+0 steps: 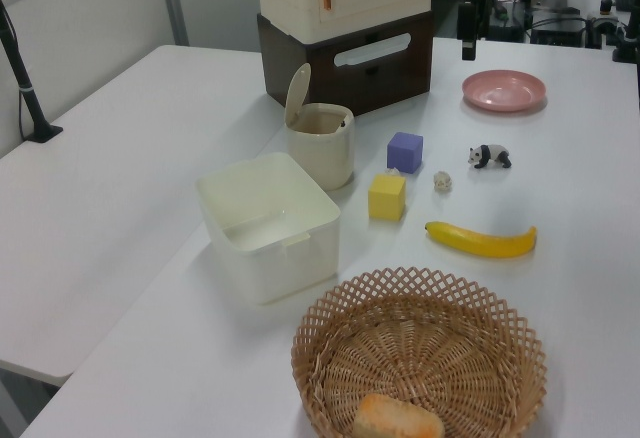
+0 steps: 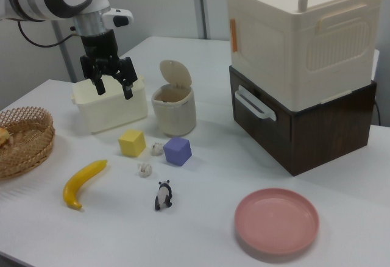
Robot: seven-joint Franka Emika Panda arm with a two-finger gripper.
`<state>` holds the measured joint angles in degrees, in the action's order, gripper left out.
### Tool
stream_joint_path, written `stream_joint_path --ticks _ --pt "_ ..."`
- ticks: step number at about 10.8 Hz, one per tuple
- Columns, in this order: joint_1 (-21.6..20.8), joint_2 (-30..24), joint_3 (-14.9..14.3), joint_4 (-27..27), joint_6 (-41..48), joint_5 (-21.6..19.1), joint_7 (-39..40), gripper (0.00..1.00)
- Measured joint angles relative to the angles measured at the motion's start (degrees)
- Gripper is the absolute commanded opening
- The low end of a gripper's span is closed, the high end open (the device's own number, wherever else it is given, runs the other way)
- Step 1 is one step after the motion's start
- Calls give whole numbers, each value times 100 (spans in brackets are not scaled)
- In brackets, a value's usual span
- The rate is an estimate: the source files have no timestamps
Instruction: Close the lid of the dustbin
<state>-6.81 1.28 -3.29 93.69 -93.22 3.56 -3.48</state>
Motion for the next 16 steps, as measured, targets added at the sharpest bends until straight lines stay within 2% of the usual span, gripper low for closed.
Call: stream_joint_path --ticks 12,13,15,16 --pt "23 -7 -14 -32 0 0 0 99" --pt "23 -7 -14 -32 0 0 0 96" --pt "23 -7 -14 -31 0 -1 0 73" --pt "23 -6 -14 -30 0 -1 0 56"
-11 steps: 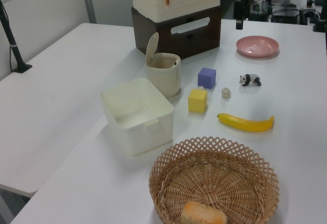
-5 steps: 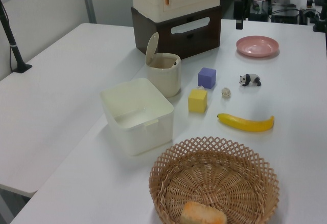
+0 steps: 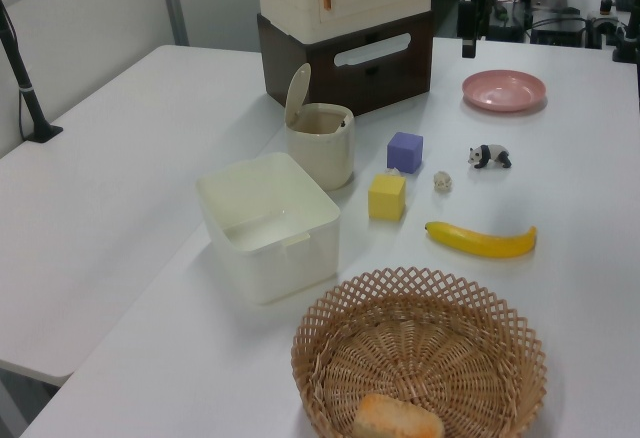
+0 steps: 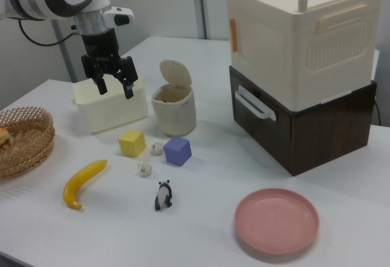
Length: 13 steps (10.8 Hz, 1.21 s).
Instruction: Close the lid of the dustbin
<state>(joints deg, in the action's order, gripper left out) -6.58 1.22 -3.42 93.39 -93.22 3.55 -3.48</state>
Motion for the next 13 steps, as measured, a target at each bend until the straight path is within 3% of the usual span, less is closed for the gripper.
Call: stream_joint_path --ticks 3,6,9,13 --pt "0 1 1 4 0 -8 5 18" --pt "-1 11 23 9 0 -13 8 2" --pt "-4 78 27 5 -70 -16 8 0" --pt "-4 396 27 -100 -926 -16 8 0"
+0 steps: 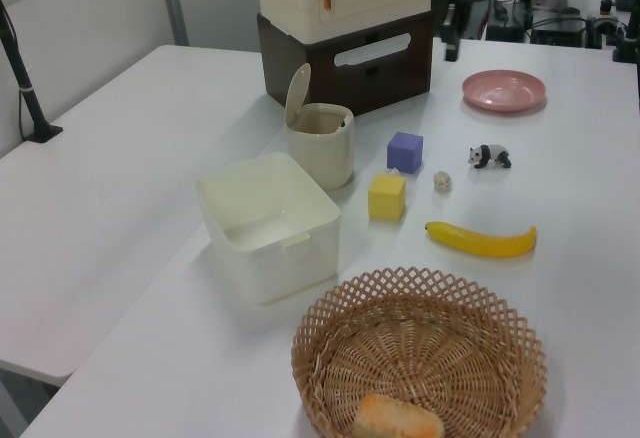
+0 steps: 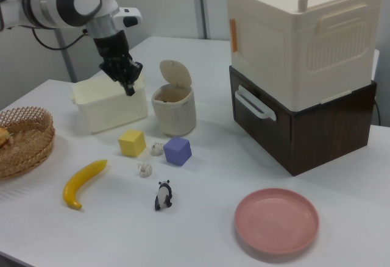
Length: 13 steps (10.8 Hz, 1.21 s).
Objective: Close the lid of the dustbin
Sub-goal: 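Move the gripper over the small cream dustbin toward its open lid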
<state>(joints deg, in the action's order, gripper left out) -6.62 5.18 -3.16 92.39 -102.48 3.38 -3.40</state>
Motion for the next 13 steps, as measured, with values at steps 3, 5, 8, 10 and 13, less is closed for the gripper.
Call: stream_joint_path --ticks 3,5,8,10,13 --pt "4 228 -1 -90 -1417 0 10 0" --pt "4 506 -1 -447 -1987 0 11 0" --pt "1 1074 0 -819 -3084 1 14 0" --pt "1 1421 0 -895 -3771 4 50 0" --pt "12 1788 -1 -997 -4801 5 180 0"
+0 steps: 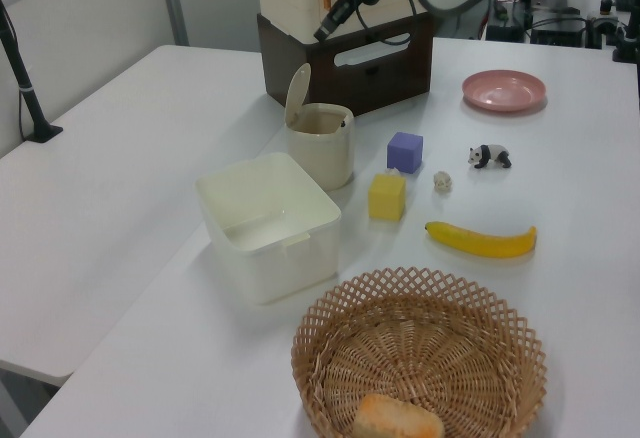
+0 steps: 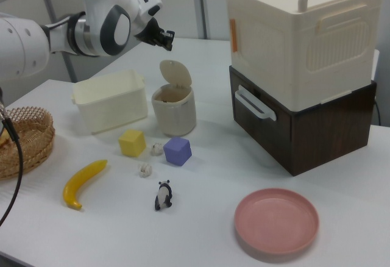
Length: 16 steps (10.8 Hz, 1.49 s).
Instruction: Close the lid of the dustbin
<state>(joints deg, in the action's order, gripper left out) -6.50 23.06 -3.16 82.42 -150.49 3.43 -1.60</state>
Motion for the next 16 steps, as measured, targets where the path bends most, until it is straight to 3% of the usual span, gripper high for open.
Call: stream_joint_path --ticks 6,12,16 --pt "13 670 0 -14 -1551 0 227 0" --pt "13 804 0 -94 -1593 0 228 0" --pt "6 751 4 -149 -917 0 296 0"
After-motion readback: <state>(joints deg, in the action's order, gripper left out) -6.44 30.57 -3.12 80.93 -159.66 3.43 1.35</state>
